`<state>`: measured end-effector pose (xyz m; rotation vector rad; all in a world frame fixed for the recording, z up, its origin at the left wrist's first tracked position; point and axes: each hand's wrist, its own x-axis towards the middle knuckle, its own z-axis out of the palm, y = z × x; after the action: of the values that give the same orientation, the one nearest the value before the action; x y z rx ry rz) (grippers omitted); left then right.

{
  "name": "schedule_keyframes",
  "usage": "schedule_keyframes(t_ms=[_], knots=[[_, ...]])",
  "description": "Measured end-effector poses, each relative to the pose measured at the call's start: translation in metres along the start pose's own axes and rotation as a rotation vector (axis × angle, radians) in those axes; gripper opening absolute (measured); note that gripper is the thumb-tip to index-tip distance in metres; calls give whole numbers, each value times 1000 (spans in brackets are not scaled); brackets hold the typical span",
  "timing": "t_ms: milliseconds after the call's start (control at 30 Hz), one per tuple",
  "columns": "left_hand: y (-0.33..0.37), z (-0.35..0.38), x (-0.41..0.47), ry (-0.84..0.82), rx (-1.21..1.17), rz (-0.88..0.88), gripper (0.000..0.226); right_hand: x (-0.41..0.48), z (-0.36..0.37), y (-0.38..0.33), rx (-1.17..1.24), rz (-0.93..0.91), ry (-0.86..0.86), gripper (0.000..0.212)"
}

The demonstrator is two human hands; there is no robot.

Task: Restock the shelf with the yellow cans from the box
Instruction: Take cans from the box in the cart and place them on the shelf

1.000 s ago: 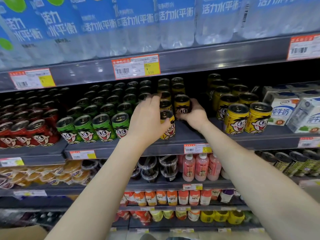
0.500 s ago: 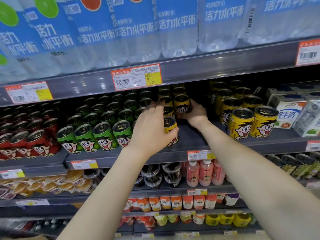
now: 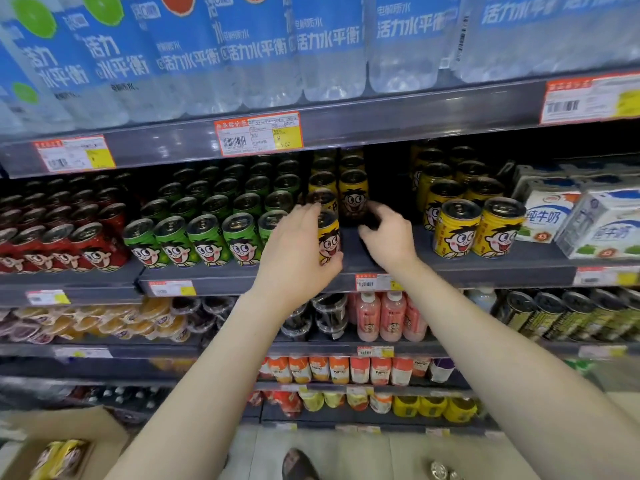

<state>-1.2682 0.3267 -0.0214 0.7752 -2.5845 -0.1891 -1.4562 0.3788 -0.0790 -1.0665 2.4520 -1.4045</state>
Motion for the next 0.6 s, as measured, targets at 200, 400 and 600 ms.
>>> schedule_keyframes(t_ms=[200,400,600], knots=[[0,0,-62,-20,21,-103,78,-84,-3,-13,25,-127,-90,49],[-26,-1,-124,-91,67,-184,80,-153,31,-28,-58,-221,-237,52],[-81,-29,-205,-122,101,-317,79,-210,80,-67,-294,-351,-510,54]])
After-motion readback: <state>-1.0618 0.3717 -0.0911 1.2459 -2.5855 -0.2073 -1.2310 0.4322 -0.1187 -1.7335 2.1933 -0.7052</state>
